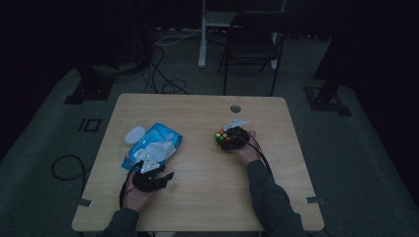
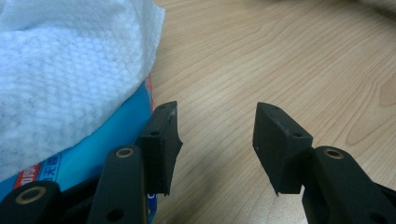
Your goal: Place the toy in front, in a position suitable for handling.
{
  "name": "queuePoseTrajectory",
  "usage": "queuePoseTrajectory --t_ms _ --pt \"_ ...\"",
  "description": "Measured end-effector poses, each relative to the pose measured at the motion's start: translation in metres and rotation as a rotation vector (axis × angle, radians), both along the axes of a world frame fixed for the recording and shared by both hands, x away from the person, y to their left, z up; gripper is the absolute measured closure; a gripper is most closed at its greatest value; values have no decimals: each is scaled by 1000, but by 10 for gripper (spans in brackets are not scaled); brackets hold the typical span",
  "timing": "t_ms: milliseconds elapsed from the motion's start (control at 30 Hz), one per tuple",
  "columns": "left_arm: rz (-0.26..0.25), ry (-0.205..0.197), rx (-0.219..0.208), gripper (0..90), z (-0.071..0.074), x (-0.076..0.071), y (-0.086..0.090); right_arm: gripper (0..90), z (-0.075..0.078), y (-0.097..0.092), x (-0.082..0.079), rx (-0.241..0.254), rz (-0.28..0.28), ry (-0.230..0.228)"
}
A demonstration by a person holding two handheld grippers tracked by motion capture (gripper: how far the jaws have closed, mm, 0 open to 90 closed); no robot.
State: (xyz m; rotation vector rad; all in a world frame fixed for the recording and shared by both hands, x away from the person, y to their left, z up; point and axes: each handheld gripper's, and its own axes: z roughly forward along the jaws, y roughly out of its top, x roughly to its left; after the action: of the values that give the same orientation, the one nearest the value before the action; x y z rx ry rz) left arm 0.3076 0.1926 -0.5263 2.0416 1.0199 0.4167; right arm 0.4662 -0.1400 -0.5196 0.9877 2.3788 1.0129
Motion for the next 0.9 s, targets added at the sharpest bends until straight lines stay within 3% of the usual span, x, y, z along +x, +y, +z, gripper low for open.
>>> queuePoseTrajectory --t_ms 333,667,733,900 --pt "8 -5 -4 503 1 -1 1 338 9 -1 -9 1 10 -13" --pt "7 -21 5 499 4 -3 0 338 13 5 -24 -11 55 -15" --pt "6 -27 0 495 5 -3 0 338 11 6 -33 2 70 4" --pt "0 -49 3 494 10 -5 0 338 8 7 -50 -1 89 0"
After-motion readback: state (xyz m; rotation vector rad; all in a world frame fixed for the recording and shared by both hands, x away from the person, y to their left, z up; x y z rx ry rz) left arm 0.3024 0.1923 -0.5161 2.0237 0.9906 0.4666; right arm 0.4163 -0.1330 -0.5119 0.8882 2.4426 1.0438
